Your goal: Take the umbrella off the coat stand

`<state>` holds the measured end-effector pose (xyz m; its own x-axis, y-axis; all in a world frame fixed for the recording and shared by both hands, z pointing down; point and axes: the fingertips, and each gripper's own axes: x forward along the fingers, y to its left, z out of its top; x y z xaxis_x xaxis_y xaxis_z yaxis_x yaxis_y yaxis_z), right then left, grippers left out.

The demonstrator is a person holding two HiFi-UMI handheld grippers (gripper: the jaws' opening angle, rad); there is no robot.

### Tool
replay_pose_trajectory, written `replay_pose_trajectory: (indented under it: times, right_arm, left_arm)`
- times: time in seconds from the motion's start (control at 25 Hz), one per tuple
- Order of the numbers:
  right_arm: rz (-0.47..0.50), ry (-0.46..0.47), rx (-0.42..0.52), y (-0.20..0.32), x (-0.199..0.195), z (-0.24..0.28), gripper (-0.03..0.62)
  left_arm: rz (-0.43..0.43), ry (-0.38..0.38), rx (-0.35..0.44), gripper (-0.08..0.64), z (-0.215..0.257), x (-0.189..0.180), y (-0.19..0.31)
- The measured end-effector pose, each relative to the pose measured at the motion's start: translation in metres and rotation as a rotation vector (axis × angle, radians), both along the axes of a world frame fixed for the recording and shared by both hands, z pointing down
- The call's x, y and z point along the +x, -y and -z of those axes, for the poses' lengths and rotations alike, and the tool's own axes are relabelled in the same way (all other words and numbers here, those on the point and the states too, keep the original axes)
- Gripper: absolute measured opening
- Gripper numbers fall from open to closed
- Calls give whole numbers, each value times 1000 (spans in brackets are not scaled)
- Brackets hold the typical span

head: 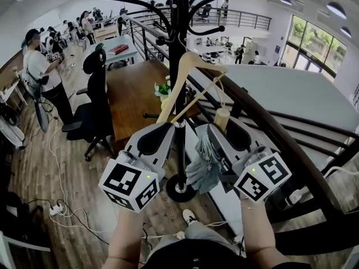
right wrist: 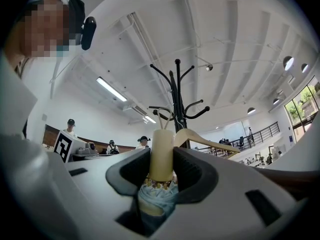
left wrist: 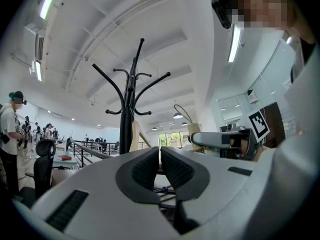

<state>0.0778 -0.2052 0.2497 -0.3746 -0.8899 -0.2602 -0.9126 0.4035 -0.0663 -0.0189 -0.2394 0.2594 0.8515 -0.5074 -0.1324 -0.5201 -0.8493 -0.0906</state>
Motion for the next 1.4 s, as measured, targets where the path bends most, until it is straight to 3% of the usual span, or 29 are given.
replay_pose_trajectory:
  times: [0.48,1.4]
  right_arm:
    - [-5,0,-25,-11,-9,-17,155]
    - [-24,-17,-48,-20,-14,-30,155]
  left_arm:
    - [-30,3,-77,23,-27,2,-13]
    - [-45,28,-133,23,-53,7,-13]
